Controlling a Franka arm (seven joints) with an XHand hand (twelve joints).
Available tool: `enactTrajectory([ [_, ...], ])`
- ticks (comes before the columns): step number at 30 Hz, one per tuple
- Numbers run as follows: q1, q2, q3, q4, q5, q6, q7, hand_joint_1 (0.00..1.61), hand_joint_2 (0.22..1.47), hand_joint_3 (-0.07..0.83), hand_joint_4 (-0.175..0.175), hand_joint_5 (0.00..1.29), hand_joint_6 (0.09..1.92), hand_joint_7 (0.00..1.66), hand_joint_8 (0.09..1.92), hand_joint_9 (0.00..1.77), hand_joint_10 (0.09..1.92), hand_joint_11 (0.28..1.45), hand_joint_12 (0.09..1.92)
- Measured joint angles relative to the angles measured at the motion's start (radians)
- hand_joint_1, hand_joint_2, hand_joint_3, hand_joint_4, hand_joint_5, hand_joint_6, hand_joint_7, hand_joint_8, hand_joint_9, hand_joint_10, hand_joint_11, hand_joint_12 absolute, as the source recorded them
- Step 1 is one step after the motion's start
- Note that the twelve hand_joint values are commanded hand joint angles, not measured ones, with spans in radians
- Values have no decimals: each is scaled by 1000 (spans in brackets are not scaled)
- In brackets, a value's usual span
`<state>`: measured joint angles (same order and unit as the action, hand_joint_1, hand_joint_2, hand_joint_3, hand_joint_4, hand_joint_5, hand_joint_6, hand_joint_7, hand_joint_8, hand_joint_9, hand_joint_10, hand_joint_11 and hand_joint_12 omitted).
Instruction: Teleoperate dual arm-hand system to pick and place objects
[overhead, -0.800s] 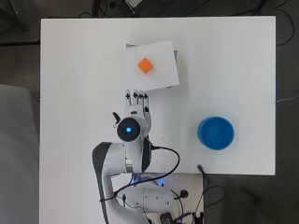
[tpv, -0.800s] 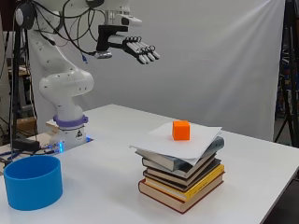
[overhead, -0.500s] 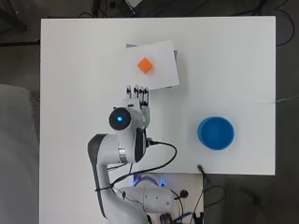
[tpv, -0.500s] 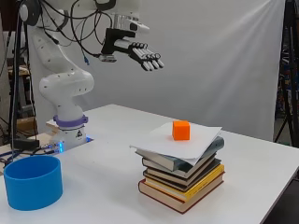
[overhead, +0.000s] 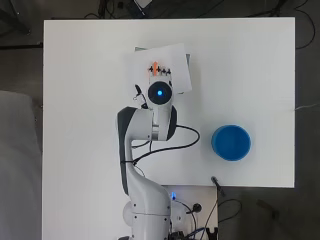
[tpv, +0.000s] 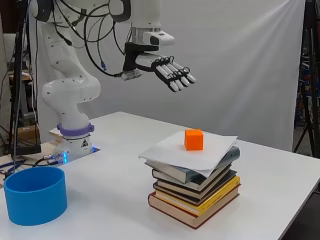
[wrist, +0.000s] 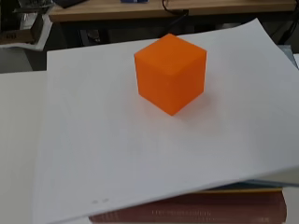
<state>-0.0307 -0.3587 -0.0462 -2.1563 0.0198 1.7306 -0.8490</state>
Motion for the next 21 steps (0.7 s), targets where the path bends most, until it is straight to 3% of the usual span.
enactTrajectory([
  [8, -5, 14, -17, -142, -16, 360, -3, 92, 1055, -17, 93, 301, 87, 349, 87, 451, 87, 486, 87],
  [10, -6, 33, -24, -165, -11, 379, -2, 77, 1032, -18, 75, 170, 87, 269, 87, 408, 87, 478, 87],
  [12, -6, 45, -33, -176, 10, 385, -16, 96, 1016, -17, 70, 116, 87, 222, 87, 394, 87, 476, 87],
  [17, -4, 102, -45, -157, 124, 365, -126, 96, 965, -17, 86, 189, 87, 293, 87, 433, 87, 489, 87],
  [21, -3, 207, -35, -114, 106, 364, -103, 147, 975, -5, 91, 212, 87, 318, 87, 443, 87, 510, 87],
])
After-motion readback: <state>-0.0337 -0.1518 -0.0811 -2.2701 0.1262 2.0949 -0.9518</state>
